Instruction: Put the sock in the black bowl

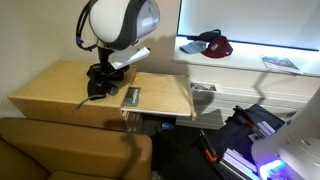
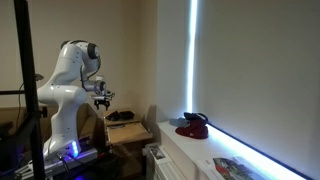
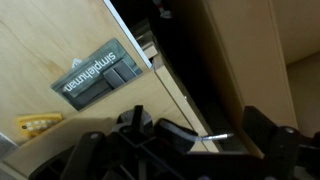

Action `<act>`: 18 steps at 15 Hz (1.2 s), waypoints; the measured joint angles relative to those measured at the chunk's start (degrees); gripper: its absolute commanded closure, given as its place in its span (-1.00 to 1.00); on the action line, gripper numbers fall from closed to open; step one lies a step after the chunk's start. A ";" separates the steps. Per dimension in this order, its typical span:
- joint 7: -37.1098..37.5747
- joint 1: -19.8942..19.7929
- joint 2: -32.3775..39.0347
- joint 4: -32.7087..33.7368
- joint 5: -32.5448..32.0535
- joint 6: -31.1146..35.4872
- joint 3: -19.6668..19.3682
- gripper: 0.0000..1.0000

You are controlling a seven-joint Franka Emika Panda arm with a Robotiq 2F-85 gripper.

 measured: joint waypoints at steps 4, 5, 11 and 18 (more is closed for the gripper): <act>0.69 0.30 3.74 5.34 -0.19 -0.14 -0.72 -1.00; 0.66 0.31 3.77 5.22 -0.19 -0.39 -0.71 -1.00; 10.99 5.71 11.72 7.45 -1.92 10.13 -6.93 -1.00; 23.98 22.12 22.45 15.30 -2.47 15.92 -24.65 -1.00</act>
